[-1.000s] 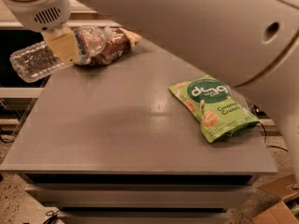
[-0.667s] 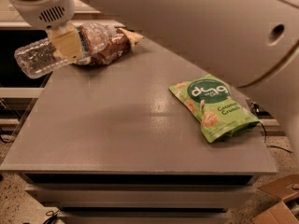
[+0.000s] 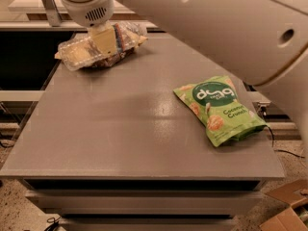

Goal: Move water bottle near brown chip bag

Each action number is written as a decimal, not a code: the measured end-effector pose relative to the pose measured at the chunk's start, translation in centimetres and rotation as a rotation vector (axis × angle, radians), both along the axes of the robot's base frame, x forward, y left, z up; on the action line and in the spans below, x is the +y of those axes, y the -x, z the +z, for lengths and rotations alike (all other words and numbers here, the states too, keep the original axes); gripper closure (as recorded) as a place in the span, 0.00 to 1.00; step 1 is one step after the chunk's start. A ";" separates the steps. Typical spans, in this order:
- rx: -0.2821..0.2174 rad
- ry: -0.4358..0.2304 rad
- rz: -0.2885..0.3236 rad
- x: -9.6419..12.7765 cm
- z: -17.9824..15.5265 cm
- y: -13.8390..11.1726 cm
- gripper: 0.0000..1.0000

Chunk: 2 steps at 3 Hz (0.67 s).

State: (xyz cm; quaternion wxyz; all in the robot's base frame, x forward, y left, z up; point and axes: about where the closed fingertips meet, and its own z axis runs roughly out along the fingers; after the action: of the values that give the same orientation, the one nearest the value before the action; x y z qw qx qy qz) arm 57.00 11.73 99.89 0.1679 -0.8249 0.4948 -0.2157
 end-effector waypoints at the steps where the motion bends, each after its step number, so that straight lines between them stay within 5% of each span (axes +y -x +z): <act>1: 0.029 0.002 -0.012 -1.3 -2.0 -2.7 1.00; 2: 0.063 -0.015 -0.045 -2.9 -4.2 -4.9 1.00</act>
Offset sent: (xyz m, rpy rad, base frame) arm 0.0766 -0.0508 -0.0714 0.0341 0.1149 -0.0911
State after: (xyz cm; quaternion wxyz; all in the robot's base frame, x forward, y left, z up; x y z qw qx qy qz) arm 61.95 8.79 95.67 0.1538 -0.8187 0.5197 -0.1897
